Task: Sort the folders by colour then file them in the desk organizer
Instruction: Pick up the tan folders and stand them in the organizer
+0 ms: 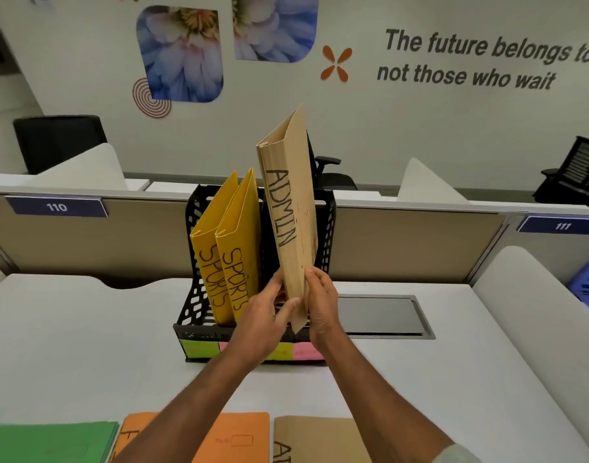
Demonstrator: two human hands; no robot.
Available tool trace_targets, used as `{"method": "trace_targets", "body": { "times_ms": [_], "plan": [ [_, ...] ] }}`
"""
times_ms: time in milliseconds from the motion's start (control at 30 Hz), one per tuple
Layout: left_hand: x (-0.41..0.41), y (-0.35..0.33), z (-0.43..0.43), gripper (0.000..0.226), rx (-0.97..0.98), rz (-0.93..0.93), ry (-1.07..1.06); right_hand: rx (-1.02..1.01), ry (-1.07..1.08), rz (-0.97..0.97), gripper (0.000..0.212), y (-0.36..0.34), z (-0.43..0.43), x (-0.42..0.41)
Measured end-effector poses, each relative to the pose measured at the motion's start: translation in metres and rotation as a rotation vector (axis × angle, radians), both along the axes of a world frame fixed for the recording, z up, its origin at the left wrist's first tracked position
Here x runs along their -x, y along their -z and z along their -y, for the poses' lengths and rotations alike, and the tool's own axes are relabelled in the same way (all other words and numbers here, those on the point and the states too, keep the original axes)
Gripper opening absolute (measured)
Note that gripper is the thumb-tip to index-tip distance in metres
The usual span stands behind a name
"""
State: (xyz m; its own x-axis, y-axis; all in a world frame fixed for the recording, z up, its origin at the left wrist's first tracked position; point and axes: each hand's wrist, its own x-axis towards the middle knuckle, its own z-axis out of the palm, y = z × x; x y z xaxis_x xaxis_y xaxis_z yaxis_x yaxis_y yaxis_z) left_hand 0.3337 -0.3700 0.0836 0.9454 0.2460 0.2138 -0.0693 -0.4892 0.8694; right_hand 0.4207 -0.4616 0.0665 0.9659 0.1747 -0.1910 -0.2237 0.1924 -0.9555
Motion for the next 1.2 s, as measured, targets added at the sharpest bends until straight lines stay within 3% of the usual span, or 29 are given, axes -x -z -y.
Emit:
{"method": "trace_targets", "body": {
  "times_ms": [467, 733, 1200],
  "plan": [
    [-0.025, 0.025, -0.003, 0.059, 0.283, 0.021, 0.001, -0.035, 0.002, 0.038, 0.038, 0.012, 0.003, -0.021],
    [-0.03, 0.042, 0.0, 0.05, 0.216, -0.073, 0.0, 0.079, -0.005, -0.004, 0.041, 0.026, 0.008, -0.023],
    [-0.012, 0.043, 0.018, 0.035, 0.143, 0.014, -0.181, 0.275, 0.073, 0.181, 0.029, 0.03, 0.022, 0.015]
  ]
}}
